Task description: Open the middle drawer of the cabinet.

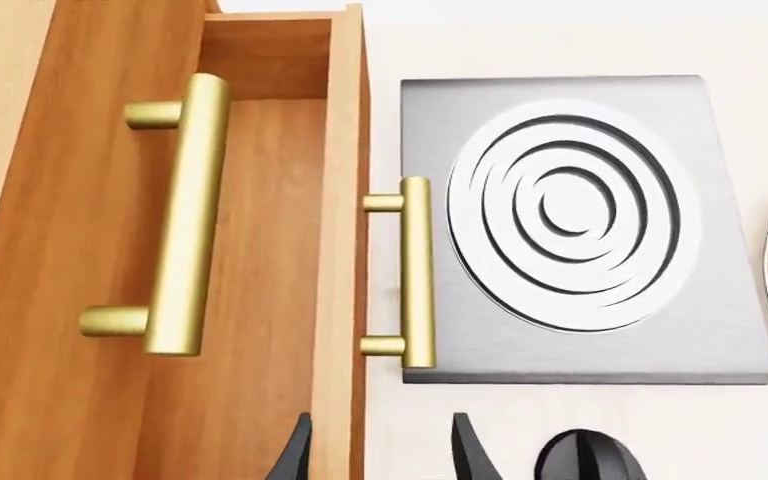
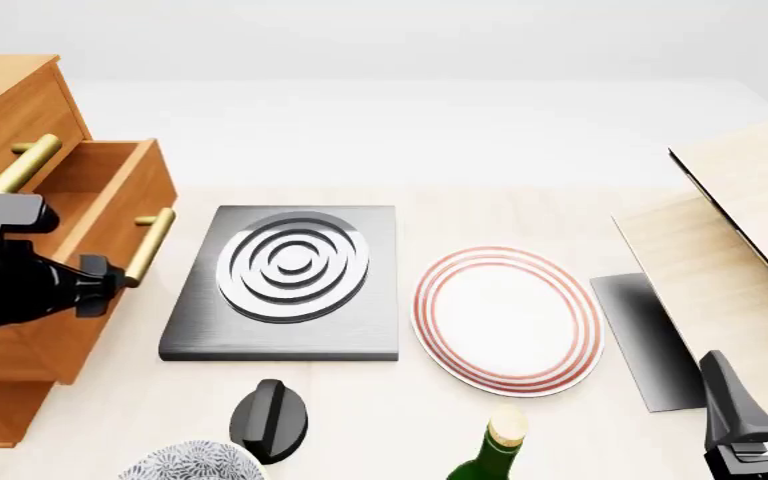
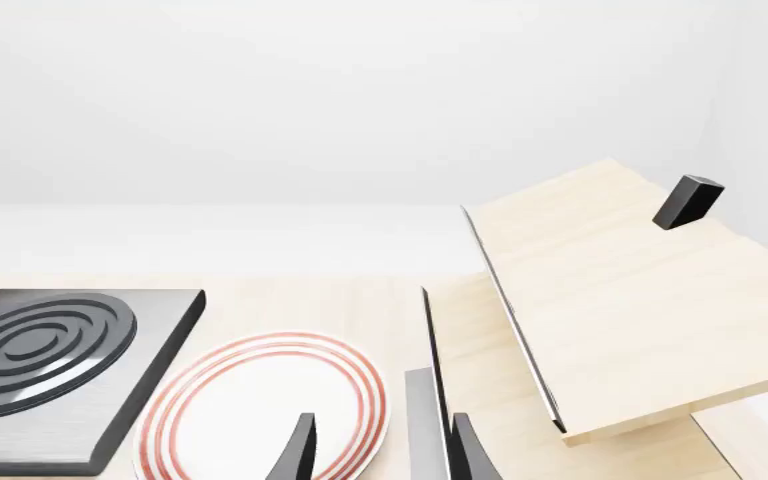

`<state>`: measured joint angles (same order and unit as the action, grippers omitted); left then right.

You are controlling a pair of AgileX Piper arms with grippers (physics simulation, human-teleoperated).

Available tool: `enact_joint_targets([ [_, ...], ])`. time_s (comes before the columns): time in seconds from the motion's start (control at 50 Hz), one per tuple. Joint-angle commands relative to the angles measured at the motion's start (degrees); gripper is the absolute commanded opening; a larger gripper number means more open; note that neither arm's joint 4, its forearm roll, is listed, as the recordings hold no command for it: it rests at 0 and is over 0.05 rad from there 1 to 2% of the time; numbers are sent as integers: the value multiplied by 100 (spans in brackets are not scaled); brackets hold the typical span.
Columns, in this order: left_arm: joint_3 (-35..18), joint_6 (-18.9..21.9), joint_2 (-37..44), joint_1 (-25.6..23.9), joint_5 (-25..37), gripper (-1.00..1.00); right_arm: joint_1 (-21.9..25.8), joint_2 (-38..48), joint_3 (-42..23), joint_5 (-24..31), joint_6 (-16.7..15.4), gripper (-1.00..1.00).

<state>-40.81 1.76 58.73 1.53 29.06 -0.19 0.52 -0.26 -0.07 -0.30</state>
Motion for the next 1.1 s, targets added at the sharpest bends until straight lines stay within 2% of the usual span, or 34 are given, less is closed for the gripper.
enact_joint_targets([
  [0.02,-67,44,-181,-160,127,100,1,0,0,0,0,100],
  [1.1,149,372,-318,-439,68,100,1,0,0,0,0,100],
])
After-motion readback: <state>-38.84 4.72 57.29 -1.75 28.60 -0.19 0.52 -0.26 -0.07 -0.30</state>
